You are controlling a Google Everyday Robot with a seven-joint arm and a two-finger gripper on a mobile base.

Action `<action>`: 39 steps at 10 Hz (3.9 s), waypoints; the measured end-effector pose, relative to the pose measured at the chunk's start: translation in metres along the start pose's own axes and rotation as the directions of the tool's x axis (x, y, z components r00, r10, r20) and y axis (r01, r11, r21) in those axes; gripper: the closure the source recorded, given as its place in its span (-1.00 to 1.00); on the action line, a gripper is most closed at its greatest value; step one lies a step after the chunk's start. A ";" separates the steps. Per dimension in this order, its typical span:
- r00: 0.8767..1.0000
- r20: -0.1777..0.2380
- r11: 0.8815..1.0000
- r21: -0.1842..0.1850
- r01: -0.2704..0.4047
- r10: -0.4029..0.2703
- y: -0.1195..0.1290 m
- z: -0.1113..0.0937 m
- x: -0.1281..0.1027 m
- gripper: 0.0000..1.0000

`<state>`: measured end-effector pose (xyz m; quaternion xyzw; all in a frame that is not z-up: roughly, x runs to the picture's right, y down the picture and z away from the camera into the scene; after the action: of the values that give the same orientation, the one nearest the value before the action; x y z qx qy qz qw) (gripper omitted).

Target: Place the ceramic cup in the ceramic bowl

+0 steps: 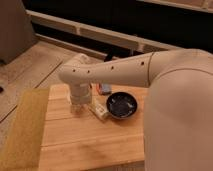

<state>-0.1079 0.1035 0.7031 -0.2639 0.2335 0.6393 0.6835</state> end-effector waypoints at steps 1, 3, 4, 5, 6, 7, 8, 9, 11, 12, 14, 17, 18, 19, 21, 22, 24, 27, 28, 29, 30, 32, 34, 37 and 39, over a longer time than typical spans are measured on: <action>1.000 0.000 1.000 0.000 0.000 0.000 0.000 0.000 0.000 -0.30; 1.000 0.000 1.000 0.000 0.000 0.000 0.000 0.000 0.000 -0.30; 1.000 0.000 1.000 0.000 0.000 0.000 0.000 0.000 0.000 -0.30; 1.000 0.000 1.000 0.000 0.000 0.000 0.000 0.000 0.000 -0.30; 1.000 0.001 1.000 0.000 0.001 -0.001 0.000 0.000 0.000 -0.30; 0.999 0.034 1.000 -0.009 0.002 -0.001 0.001 -0.009 -0.008 -0.30; 0.997 0.075 1.000 -0.026 0.002 0.000 0.004 -0.019 -0.018 -0.30; 0.992 0.129 0.999 -0.041 0.001 0.004 0.003 -0.032 -0.033 -0.30; 0.982 0.188 0.999 -0.047 0.000 0.009 -0.008 -0.039 -0.055 -0.30; 0.981 0.193 0.999 -0.045 0.003 0.006 -0.011 -0.037 -0.059 -0.30; 0.981 0.183 0.997 -0.039 0.065 -0.057 -0.024 -0.011 -0.082 -0.30; 0.985 0.123 0.993 -0.005 0.121 -0.119 -0.022 0.010 -0.106 -0.30; 0.985 0.112 0.991 0.006 0.134 -0.134 -0.020 0.013 -0.115 -0.30; 0.983 0.100 0.988 0.017 0.153 -0.154 -0.015 0.018 -0.130 -0.30; 0.983 0.071 0.985 0.024 0.170 -0.171 -0.012 0.030 -0.148 -0.30; 0.983 0.049 0.984 0.020 0.177 -0.178 -0.010 0.039 -0.153 -0.30; 0.983 -0.027 0.984 -0.004 0.181 -0.181 -0.003 0.070 -0.154 -0.30; 0.978 -0.113 0.984 -0.044 0.173 -0.177 0.004 0.103 -0.154 -0.27; 0.977 -0.122 0.984 -0.039 0.171 -0.175 0.002 0.106 -0.156 -0.17; 0.975 -0.131 0.984 -0.022 0.178 -0.180 -0.003 0.108 -0.160 0.07; 0.975 -0.132 0.983 -0.009 0.181 -0.181 -0.006 0.107 -0.163 0.26; 0.974 -0.134 0.982 0.010 0.186 -0.183 -0.009 0.104 -0.168 0.71; 0.973 -0.133 0.981 0.018 0.193 -0.189 -0.007 0.101 -0.171 1.00; 0.981 -0.039 0.981 -0.011 0.191 -0.191 0.006 0.062 -0.188 1.00; 0.976 0.060 0.977 -0.031 0.211 -0.209 0.022 0.019 -0.196 1.00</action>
<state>-0.1444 -0.0304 0.8449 -0.2816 0.1728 0.5750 0.7485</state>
